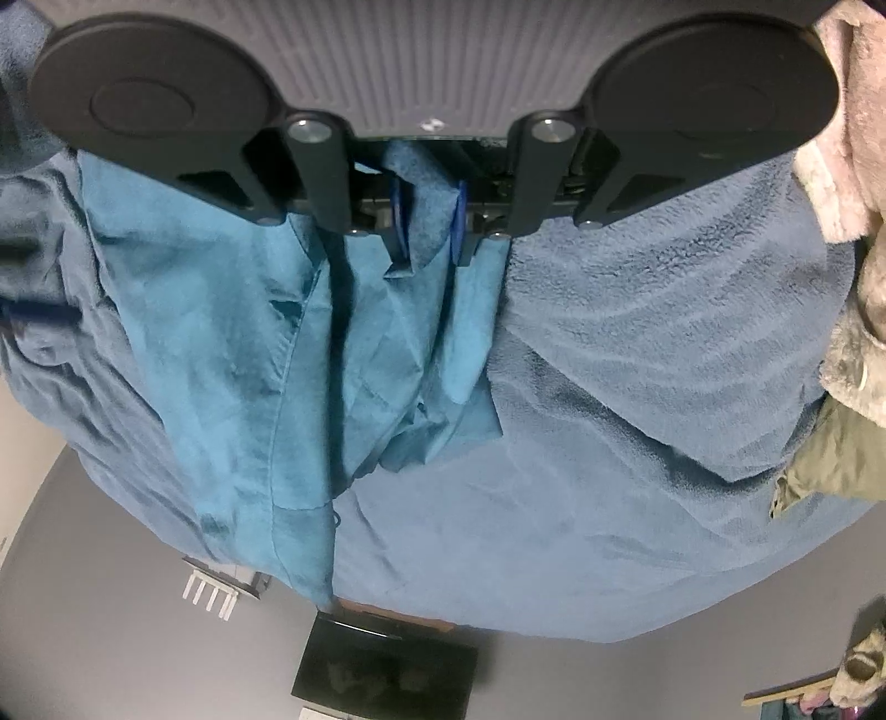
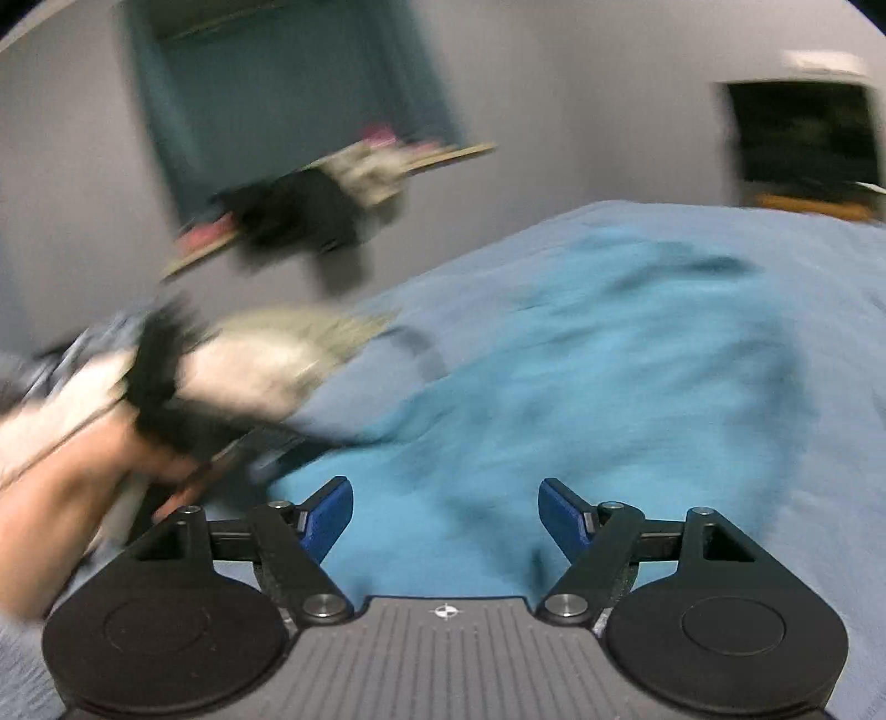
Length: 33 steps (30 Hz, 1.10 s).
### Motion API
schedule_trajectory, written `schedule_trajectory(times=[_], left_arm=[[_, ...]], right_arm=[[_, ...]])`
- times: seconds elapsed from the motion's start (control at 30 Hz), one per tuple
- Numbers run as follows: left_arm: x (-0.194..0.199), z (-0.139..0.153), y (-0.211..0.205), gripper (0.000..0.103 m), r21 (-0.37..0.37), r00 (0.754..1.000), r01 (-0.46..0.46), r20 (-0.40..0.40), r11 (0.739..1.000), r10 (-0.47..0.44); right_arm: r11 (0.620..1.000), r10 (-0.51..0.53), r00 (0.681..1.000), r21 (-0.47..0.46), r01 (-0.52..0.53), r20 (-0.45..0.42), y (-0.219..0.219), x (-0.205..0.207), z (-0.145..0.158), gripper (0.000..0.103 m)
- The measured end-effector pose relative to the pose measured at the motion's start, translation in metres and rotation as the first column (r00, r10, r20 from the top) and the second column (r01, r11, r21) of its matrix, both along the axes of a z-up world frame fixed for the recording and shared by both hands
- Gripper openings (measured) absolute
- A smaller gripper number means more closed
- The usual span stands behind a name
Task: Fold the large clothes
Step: 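Release both tools and lift them above the lengthwise-folded jacket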
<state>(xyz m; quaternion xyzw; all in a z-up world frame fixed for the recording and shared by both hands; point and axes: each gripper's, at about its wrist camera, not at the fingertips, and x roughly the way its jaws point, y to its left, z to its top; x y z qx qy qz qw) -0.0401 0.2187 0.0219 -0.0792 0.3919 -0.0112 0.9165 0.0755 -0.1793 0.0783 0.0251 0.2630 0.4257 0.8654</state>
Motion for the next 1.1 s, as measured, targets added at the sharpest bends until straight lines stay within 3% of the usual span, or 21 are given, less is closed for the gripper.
schedule_trajectory(times=[0.17, 0.23, 0.33, 0.47, 0.57, 0.67, 0.7, 0.77, 0.83, 0.93, 1.0, 1.1], left_arm=[[-0.006, 0.016, -0.017, 0.014, 0.05, 1.0, 0.0, -0.001, 0.999, 0.0], [-0.005, 0.026, -0.022, 0.014, 0.064, 1.0, -0.016, 0.021, 0.998, 0.015], [-0.009, 0.05, -0.036, 0.016, 0.104, 0.992, -0.027, 0.122, 0.994, 0.015], [-0.003, 0.067, -0.064, 0.027, 0.04, 0.978, 0.101, 0.179, 0.994, -0.107], [0.014, 0.046, -0.087, 0.03, 0.002, 0.971, 0.196, 0.136, 0.981, -0.194], [0.03, 0.009, -0.106, 0.03, 0.095, 0.979, 0.2, 0.024, 0.975, -0.203], [0.034, -0.004, -0.107, 0.03, 0.129, 0.981, 0.192, -0.006, 0.973, -0.193], [0.032, -0.015, -0.104, 0.03, 0.123, 0.981, 0.191, -0.004, 0.974, -0.192], [0.03, -0.015, -0.102, 0.029, 0.114, 0.981, 0.194, 0.006, 0.974, -0.196], [0.033, -0.017, -0.104, 0.03, 0.11, 0.98, 0.199, 0.008, 0.974, -0.201], [0.03, -0.017, -0.101, 0.03, 0.105, 0.979, 0.201, 0.013, 0.974, -0.204], [0.026, -0.013, -0.092, 0.03, 0.072, 0.98, 0.194, 0.022, 0.978, -0.196]], right_arm=[[0.975, -0.217, 0.975, -0.051, 0.215, -0.051, -0.025, 0.051, -0.016, 0.05], [0.973, -0.225, 0.972, -0.075, 0.22, -0.071, -0.017, 0.066, -0.031, 0.048], [0.974, -0.213, 0.974, -0.092, 0.206, -0.081, 0.003, 0.082, -0.045, 0.048], [0.974, -0.2, 0.98, -0.113, 0.196, -0.023, 0.021, 0.087, -0.043, 0.048], [0.978, -0.177, 0.984, -0.108, 0.176, 0.002, 0.033, 0.093, -0.04, 0.052], [0.983, -0.129, 0.991, -0.124, 0.133, 0.04, 0.039, 0.096, -0.037, 0.055], [0.986, -0.122, 0.991, -0.107, 0.127, 0.049, 0.038, 0.097, -0.033, 0.05], [0.988, -0.153, 0.986, -0.011, 0.154, 0.06, 0.023, 0.099, -0.019, 0.049], [0.967, -0.253, 0.96, 0.037, 0.25, 0.123, 0.009, 0.101, -0.007, 0.05], [0.915, -0.396, 0.9, -0.002, 0.403, 0.18, 0.005, 0.119, -0.002, 0.054], [0.905, -0.42, 0.899, -0.015, 0.424, 0.123, 0.008, 0.141, -0.006, 0.052], [0.9, -0.419, 0.897, -0.065, 0.43, 0.139, 0.031, 0.162, -0.015, 0.052]])
